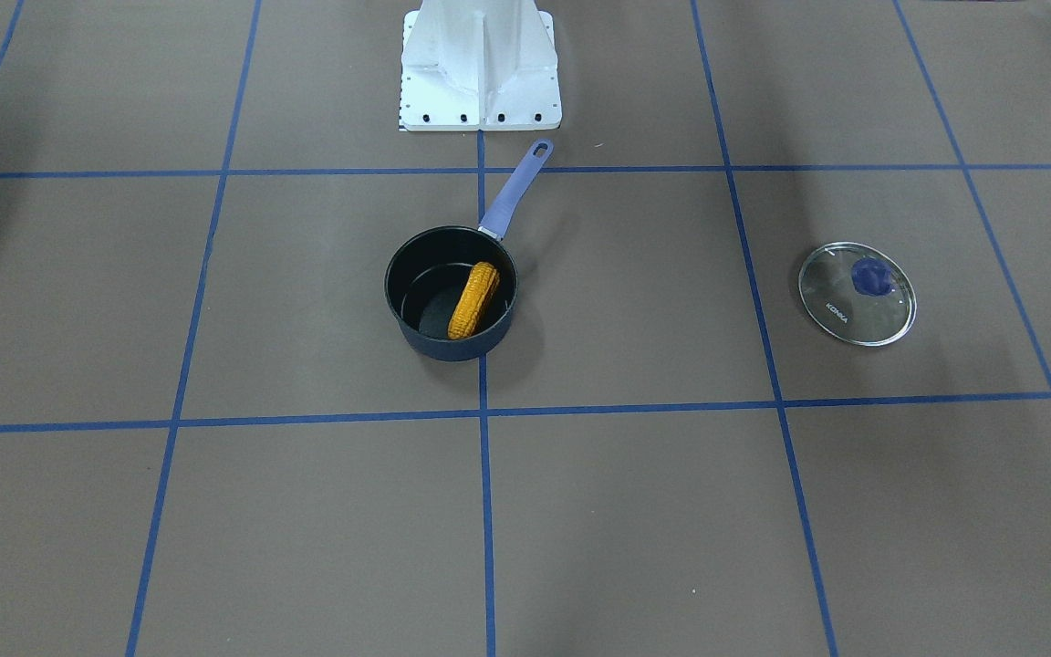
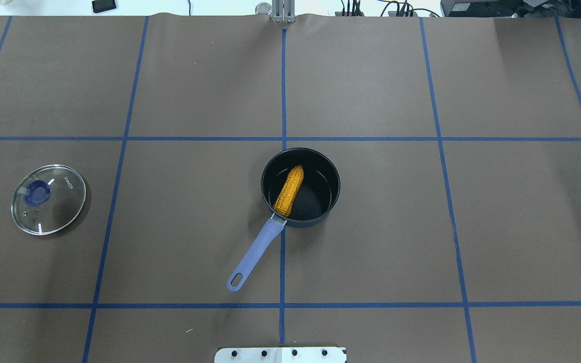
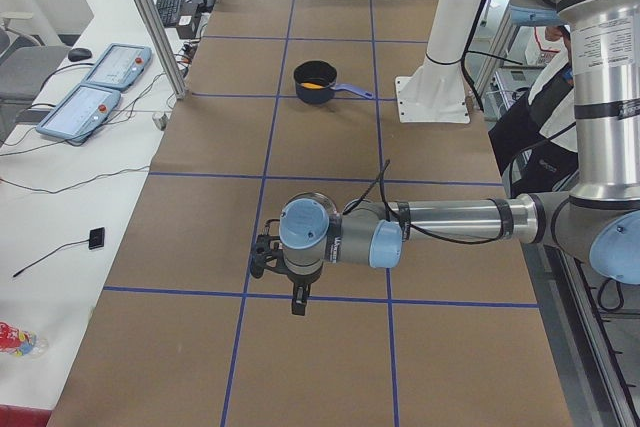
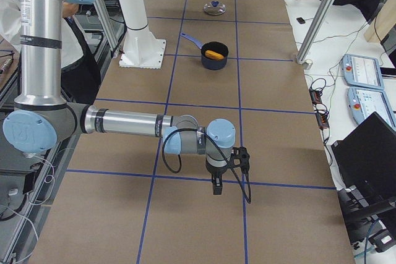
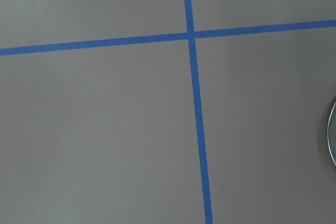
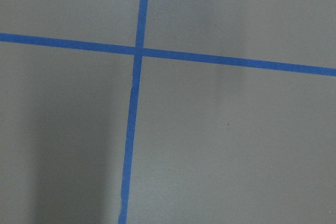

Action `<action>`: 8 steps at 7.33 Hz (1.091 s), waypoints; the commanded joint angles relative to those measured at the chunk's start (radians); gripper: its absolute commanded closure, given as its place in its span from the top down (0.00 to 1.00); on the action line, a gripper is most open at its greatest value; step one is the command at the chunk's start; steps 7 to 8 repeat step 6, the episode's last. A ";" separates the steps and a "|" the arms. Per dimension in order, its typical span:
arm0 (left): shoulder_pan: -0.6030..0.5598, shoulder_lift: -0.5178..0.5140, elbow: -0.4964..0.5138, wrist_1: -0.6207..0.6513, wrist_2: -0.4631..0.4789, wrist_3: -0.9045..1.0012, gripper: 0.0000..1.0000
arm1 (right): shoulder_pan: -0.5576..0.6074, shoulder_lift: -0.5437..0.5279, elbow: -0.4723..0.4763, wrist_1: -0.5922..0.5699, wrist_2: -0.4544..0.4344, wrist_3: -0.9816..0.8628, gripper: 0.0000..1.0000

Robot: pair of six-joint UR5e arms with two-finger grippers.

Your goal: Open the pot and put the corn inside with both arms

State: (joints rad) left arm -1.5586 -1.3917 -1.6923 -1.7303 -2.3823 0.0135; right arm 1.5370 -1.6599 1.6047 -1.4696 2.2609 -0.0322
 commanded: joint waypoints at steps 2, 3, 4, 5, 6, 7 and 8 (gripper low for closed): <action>-0.001 0.000 -0.001 0.000 -0.002 -0.001 0.98 | 0.000 -0.001 0.000 0.000 0.000 0.000 1.00; 0.000 0.002 -0.001 0.000 0.000 -0.001 0.98 | 0.000 -0.001 0.000 0.000 0.000 0.000 1.00; 0.000 0.002 -0.001 0.000 -0.002 -0.001 0.98 | 0.000 -0.003 0.001 0.000 0.000 0.000 1.00; 0.000 0.011 -0.003 -0.002 -0.002 -0.001 0.98 | 0.000 -0.003 0.001 0.000 0.000 0.000 1.00; 0.000 0.011 -0.003 -0.002 -0.002 0.000 0.98 | 0.000 -0.003 0.001 0.000 0.000 0.000 1.00; 0.000 0.011 -0.003 -0.002 -0.002 0.000 0.98 | 0.000 -0.003 0.001 0.000 0.000 0.000 1.00; 0.000 0.011 -0.003 -0.002 -0.002 0.000 0.98 | 0.000 -0.003 0.001 0.000 0.000 0.000 1.00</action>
